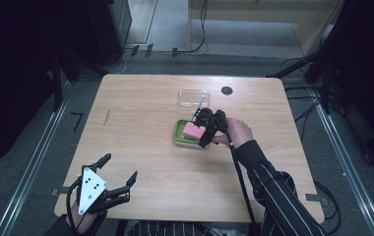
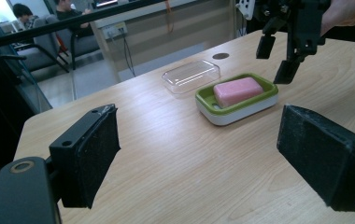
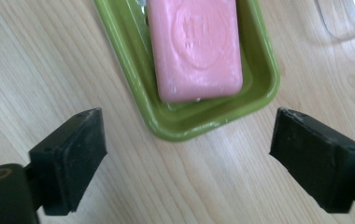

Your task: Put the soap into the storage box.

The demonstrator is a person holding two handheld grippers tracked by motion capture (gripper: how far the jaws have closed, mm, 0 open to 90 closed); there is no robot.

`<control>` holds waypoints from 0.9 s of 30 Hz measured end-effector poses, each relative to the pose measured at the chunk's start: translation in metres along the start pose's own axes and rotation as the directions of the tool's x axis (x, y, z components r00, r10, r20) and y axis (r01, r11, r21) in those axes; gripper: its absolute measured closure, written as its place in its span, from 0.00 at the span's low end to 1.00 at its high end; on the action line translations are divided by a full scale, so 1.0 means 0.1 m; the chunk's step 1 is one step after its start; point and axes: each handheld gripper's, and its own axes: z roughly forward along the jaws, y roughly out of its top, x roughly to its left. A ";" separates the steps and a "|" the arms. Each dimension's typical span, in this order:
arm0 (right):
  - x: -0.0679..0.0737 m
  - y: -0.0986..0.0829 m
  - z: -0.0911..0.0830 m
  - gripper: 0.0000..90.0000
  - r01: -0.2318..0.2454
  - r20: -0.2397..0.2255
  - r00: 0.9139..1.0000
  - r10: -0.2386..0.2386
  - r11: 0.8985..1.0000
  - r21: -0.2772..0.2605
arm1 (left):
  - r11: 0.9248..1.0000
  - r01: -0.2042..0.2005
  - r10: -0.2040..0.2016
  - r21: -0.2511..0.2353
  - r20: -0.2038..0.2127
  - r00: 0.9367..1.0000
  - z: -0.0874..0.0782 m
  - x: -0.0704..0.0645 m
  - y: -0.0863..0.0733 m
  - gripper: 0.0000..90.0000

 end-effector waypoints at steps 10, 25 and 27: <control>0.04 -0.20 -0.12 0.08 -0.057 0.032 0.998 0.055 0.997 0.047 | 1.000 0.001 -0.001 -0.002 0.000 1.000 0.00 0.00 0.00 0.15; 0.11 -0.65 -0.22 0.08 -0.137 0.066 0.989 0.131 0.986 0.096 | 1.000 -0.003 0.003 -0.002 0.002 1.000 0.01 -0.01 0.00 0.15; 0.11 -0.71 -0.22 0.08 -0.145 0.070 0.988 0.138 0.984 0.100 | 1.000 -0.005 0.005 -0.002 0.003 1.000 0.01 -0.01 0.00 0.15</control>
